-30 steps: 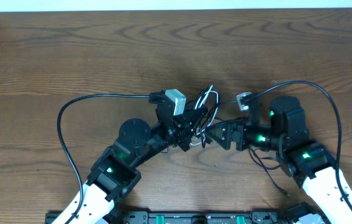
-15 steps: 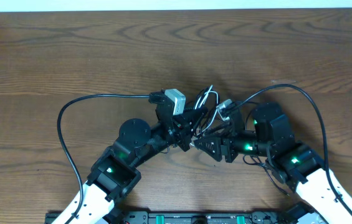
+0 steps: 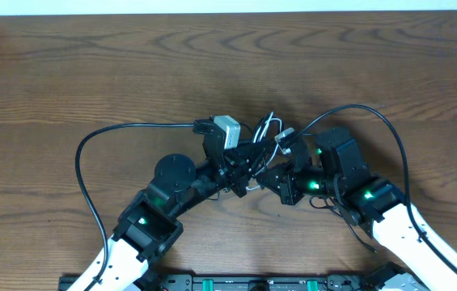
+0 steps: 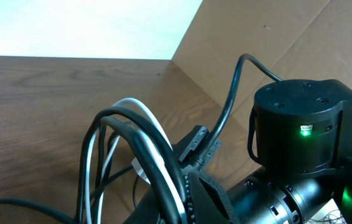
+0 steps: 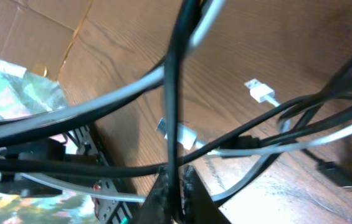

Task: Untangle cables

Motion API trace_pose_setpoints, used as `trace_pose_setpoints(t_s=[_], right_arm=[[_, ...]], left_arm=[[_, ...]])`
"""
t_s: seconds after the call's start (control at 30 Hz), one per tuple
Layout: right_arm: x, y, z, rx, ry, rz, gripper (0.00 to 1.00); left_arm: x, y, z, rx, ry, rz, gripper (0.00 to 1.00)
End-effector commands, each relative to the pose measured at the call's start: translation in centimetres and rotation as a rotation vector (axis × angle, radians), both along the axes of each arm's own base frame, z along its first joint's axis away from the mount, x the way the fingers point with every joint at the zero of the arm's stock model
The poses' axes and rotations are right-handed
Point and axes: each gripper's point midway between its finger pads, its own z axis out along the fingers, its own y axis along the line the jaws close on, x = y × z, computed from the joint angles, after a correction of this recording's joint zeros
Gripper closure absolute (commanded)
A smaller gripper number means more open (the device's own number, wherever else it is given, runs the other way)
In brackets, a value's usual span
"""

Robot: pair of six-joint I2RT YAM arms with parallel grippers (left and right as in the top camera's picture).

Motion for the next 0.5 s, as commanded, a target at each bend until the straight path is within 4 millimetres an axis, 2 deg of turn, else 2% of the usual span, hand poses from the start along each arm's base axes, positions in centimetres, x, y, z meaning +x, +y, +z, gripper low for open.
trace_pose_setpoints(t_s=[0.0,0.17,0.2,0.27,0.37,0.47], right_arm=[[-0.3,0.4,0.4,0.014,0.0,0.019,0.99],[-0.3,0.3,0.7,0.022,0.012,0.007,0.99],[-0.3,0.2,1.0,0.027,0.004,0.002,0.99],[-0.2,-0.2,1.6,0.036,-0.007,-0.009,0.99],[0.1,-1.2,2.6,0.049,-0.03,-0.041,0.99],[0.4,-2.6,3.8,0.063,-0.06,-0.087,0.99]], left_arm=[[-0.2,0.0,0.7,-0.004,-0.016,-0.012,0.92],[0.4,0.9,-1.8,0.104,0.012,0.038,0.92],[1.1,2.0,-3.5,0.162,0.059,0.112,0.92],[1.7,3.3,-5.3,0.228,0.101,0.194,0.92],[2.3,5.1,-7.1,0.307,0.143,0.289,0.92],[2.3,6.1,-8.1,0.353,0.168,0.331,0.92]])
